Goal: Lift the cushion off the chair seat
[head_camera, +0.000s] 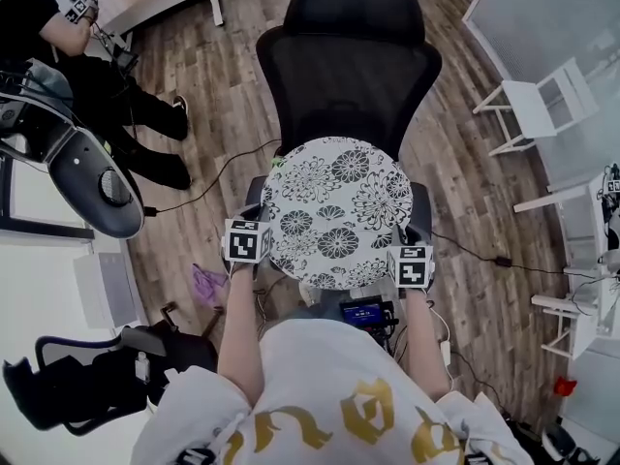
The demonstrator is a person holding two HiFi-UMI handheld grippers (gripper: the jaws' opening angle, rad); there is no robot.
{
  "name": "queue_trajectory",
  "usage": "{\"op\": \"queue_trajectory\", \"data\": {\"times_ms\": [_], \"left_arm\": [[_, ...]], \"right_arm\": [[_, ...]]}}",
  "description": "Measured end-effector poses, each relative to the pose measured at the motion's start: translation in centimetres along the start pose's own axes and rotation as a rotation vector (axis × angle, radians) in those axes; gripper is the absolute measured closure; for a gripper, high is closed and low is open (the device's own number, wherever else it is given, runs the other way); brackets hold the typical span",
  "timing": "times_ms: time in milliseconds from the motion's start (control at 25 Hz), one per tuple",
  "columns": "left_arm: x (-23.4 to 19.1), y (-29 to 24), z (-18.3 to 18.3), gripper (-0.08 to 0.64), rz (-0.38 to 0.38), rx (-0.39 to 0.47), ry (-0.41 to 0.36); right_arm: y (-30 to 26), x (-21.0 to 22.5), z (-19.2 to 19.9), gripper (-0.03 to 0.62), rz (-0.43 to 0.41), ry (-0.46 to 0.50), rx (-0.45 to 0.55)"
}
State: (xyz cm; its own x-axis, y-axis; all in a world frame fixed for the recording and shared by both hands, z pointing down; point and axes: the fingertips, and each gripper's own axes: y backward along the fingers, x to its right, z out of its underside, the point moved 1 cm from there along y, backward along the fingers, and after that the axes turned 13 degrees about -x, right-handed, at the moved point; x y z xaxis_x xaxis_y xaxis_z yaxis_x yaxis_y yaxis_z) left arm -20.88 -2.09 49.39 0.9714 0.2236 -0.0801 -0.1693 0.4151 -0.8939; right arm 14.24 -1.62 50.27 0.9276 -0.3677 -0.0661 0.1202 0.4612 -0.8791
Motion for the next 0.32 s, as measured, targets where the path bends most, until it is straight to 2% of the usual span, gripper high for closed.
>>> {"op": "queue_trajectory", "data": {"times_ms": [320], "left_arm": [[-0.03, -0.19, -0.30, 0.537, 0.003, 0.007, 0.004]], "right_arm": [[-0.09, 0.01, -0.13, 0.551, -0.004, -0.001, 0.005]]}}
